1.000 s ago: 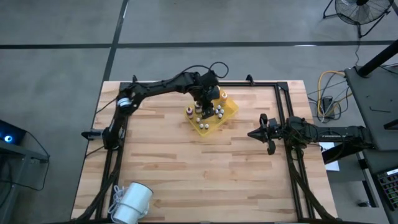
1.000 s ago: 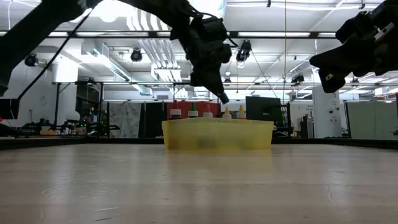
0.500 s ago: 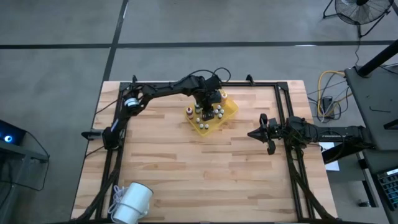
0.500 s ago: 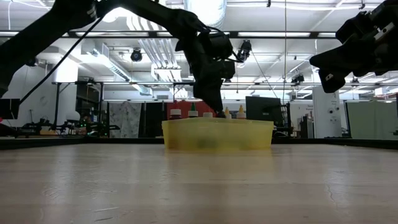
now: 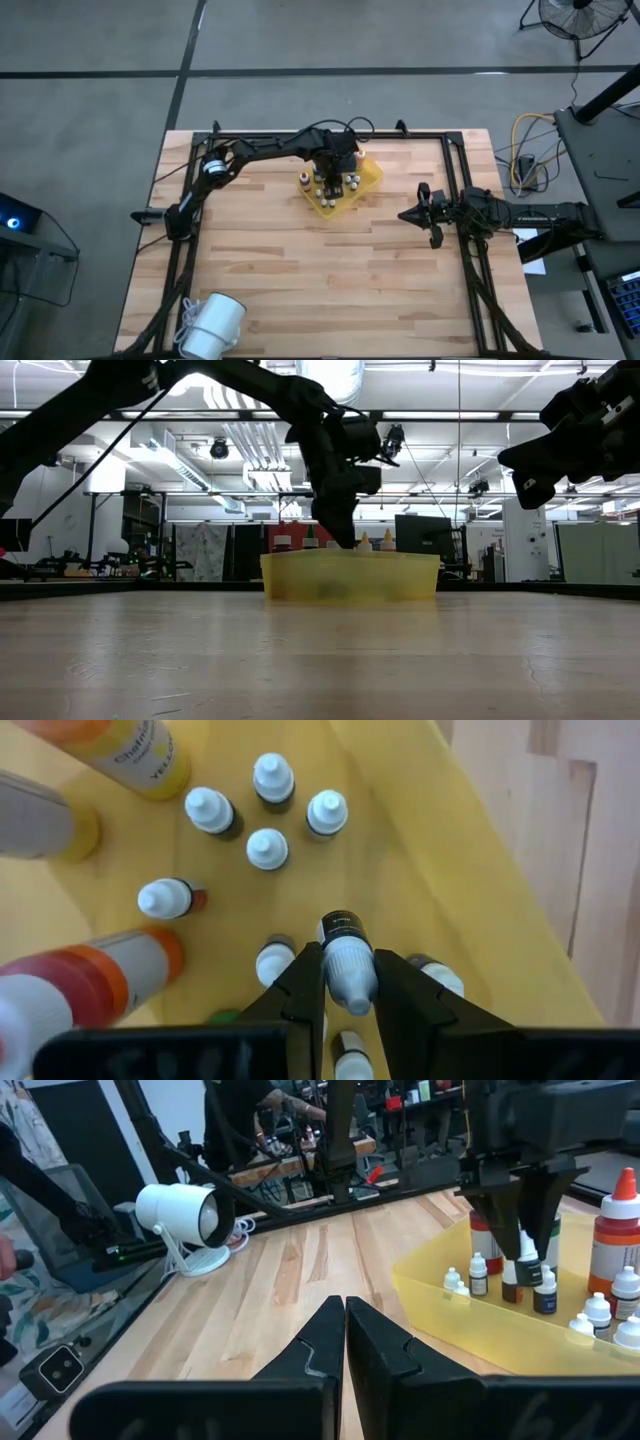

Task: Pick & Place food coloring
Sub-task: Put the small black food coloring bottle into the yellow bin

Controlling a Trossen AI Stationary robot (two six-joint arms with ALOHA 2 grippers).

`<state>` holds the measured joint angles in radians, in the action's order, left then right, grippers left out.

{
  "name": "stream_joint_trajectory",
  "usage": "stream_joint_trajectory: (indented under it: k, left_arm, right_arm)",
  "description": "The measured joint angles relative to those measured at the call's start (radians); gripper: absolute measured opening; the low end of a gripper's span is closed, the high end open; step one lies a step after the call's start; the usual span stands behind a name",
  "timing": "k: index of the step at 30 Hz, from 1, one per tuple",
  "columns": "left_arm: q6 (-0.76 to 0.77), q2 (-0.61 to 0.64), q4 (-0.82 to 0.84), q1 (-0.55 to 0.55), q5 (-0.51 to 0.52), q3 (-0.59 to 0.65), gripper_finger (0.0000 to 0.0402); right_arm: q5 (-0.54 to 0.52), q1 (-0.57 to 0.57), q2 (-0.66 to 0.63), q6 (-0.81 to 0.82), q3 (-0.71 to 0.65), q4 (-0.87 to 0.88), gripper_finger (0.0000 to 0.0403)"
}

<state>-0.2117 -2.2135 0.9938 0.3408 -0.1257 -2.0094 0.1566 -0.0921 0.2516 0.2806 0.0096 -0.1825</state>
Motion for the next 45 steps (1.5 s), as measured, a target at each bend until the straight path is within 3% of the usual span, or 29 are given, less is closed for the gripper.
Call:
stream_joint_trajectory:
  k: [11,27,45]
  left_arm:
    - [0.004,-0.007,0.029,-0.035,0.001,-0.025,0.0046]
    - [0.031,-0.125,0.168,-0.039,0.014,-0.281,0.0046]
    - [0.049,-0.190,0.200,-0.059,0.015,-0.277,0.0046]
  right_arm:
    - [0.000,0.000,0.000,0.000,0.000,0.000,0.0009]
    - [0.000,0.000,0.000,0.000,0.000,0.000,0.0009]
    - [0.000,0.000,0.000,0.000,0.000,0.000,0.0009]
